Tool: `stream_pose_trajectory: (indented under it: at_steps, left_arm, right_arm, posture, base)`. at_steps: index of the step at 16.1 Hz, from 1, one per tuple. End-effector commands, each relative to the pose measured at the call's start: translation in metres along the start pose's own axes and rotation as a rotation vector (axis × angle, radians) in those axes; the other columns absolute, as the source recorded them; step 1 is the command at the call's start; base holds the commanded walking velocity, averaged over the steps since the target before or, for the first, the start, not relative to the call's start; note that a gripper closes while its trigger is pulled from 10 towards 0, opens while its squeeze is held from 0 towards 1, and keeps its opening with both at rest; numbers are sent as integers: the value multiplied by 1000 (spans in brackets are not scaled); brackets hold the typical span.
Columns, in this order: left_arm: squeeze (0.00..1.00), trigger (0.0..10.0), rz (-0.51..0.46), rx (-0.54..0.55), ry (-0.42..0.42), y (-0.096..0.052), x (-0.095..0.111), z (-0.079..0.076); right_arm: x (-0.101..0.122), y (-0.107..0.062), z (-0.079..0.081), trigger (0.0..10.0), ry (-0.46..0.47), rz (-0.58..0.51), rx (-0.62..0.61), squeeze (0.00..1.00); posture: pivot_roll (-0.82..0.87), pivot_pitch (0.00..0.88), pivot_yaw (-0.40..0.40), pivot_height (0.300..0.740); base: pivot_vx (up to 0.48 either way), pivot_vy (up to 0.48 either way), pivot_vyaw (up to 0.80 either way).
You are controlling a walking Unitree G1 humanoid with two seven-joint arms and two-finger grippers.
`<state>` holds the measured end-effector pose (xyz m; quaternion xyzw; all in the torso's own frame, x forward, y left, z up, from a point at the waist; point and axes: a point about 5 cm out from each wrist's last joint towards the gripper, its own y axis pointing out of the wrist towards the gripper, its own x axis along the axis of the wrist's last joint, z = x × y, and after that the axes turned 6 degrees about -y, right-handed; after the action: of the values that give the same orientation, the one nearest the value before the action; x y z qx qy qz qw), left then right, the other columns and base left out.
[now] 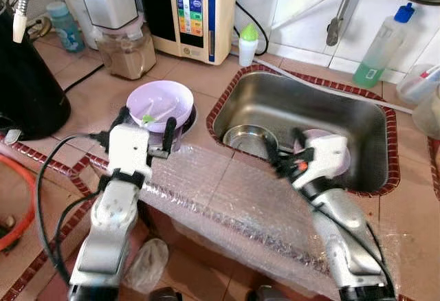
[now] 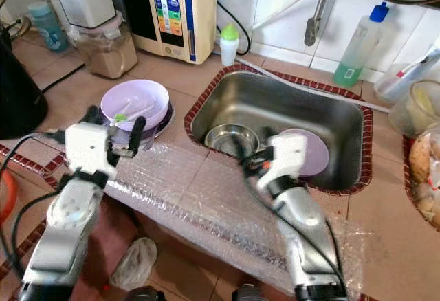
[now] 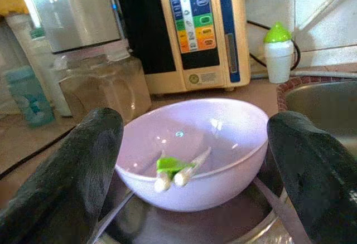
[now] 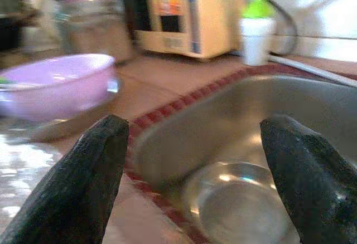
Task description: Kitchen organization
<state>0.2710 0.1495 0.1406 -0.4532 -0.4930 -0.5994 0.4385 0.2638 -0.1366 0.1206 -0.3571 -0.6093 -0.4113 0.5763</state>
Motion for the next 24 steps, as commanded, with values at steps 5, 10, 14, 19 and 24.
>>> stream_pose_trajectory:
  at_steps: [5,10,14,19,24]
  left_arm:
    - [0,0,-17,11,-4,14,-5,0]
    - [0,0,-29,23,-2,20,-11,3]
    - [0,0,-24,31,-7,23,-15,3]
    - [0,0,-27,42,-10,27,-16,7]
    - [0,0,-27,36,-18,27,-18,7]
  right_arm:
    - [7,3,11,10000,39,-6,122,0]
    - [4,-1,29,10000,72,37,291,0]
    - [1,-1,34,10000,90,60,349,0]
    - [0,4,33,10000,56,68,353,0]
    - [1,11,37,10000,46,59,361,0]
  posture:
    - [-58,0,25,740]
    - [-58,0,22,740]
    - [-58,0,23,740]
    - [-43,0,11,740]
    - [-32,0,11,740]
  base:
    - [0,0,0]
    - [0,0,0]
    - [0,0,0]
    - [0,0,0]
    - [0,0,0]
